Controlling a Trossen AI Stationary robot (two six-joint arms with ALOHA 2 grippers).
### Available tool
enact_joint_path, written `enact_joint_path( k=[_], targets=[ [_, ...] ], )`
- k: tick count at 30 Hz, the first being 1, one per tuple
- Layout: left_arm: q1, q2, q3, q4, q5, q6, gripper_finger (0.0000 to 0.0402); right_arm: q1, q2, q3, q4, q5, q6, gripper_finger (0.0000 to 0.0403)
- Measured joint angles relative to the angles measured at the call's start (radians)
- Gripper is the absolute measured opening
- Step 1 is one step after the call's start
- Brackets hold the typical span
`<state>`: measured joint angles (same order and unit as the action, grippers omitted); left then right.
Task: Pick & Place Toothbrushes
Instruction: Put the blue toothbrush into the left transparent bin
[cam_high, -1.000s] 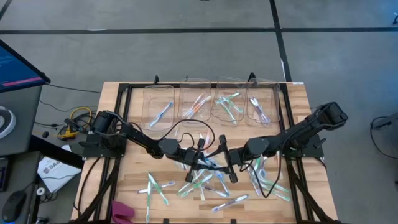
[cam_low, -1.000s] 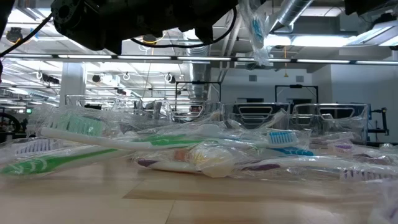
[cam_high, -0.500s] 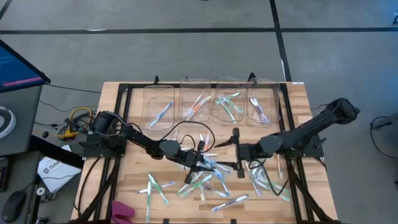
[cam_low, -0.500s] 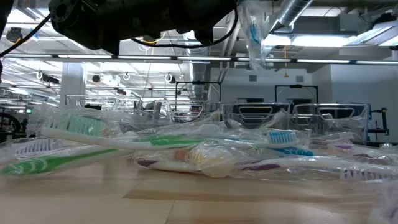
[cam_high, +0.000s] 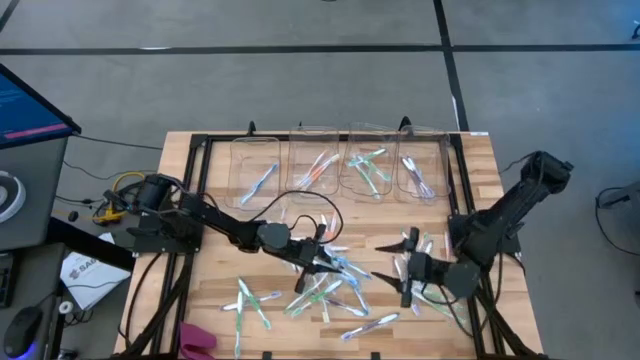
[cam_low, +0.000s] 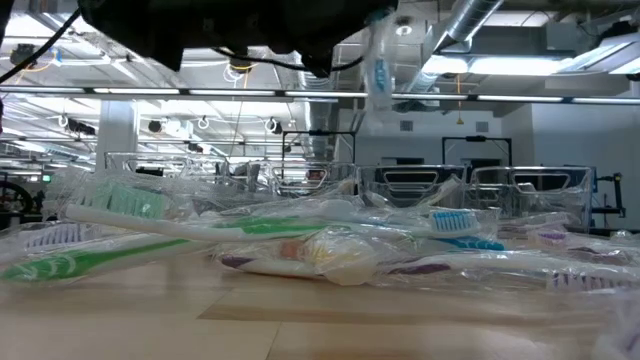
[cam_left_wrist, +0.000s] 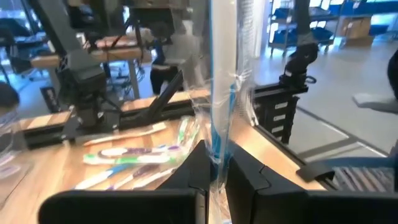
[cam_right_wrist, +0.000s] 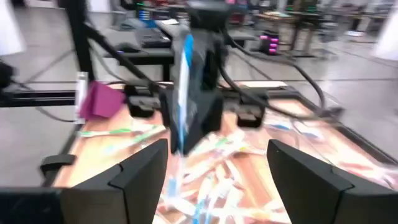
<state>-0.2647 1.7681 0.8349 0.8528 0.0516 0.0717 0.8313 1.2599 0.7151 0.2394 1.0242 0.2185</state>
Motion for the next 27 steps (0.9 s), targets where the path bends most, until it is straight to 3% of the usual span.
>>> enact_joint_path(
  k=[5, 19, 27],
  targets=[
    [-0.006, -0.108, -0.001, -0.178, -0.114, 0.002, 0.0016, 0.048, 0.109, 0.000, -0.001, 0.098, 0.070, 0.0269],
    [0.009, -0.559, -0.001, -0.804, -0.540, 0.023, 0.0017, -0.033, 0.201, -0.001, 0.001, 0.126, 0.071, 0.0269],
    [0.170, -0.758, -0.001, -1.083, -0.634, -0.148, 0.0017, -0.060, 0.201, -0.001, 0.001, 0.100, 0.071, 0.0269]
  ],
)
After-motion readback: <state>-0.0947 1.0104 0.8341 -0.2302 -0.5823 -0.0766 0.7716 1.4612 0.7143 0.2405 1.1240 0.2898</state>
